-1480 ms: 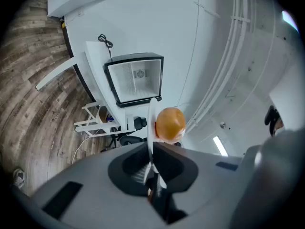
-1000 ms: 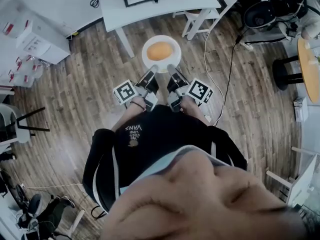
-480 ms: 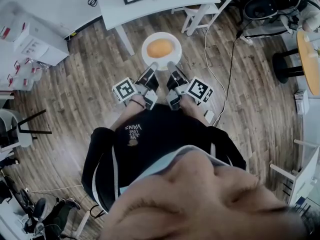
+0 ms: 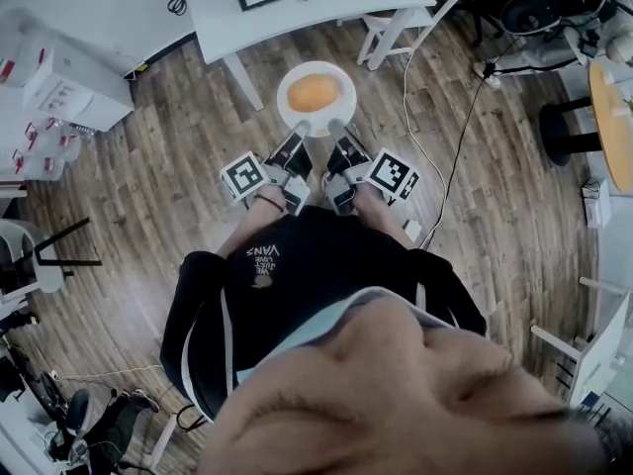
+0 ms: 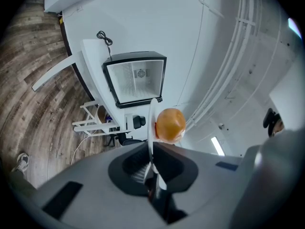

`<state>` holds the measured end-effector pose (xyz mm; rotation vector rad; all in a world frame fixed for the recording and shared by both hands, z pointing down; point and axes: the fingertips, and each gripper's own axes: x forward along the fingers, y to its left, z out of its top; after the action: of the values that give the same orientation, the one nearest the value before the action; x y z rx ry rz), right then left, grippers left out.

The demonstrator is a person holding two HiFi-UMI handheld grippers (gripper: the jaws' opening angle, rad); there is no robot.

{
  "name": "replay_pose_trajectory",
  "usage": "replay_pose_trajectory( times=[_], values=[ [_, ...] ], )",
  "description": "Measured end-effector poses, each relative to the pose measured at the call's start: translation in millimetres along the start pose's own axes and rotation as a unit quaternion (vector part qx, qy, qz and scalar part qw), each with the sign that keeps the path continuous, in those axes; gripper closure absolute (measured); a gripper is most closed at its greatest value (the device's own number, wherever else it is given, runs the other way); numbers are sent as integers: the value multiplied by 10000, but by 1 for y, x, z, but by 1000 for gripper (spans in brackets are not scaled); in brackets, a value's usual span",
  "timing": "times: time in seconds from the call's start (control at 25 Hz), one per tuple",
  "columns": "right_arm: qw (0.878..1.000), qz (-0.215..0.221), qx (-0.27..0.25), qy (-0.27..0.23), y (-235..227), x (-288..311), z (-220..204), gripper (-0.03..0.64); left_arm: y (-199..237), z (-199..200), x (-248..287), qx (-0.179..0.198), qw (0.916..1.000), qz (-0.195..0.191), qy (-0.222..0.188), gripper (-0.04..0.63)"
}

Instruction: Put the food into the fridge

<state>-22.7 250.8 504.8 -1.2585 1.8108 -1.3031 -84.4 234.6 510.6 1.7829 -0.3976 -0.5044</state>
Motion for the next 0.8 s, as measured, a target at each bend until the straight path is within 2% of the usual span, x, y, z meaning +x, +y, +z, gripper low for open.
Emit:
replay_pose_trajectory(
  times=[0.28,0.8],
  values=[
    [9996,-82,-57,247,-11,25,32,594,9,18,35,25,9998,92,-147,569],
    [9981,154,-119,584,-31,71,92,594,27,47,101,38,9987,173,-469,569]
  ],
)
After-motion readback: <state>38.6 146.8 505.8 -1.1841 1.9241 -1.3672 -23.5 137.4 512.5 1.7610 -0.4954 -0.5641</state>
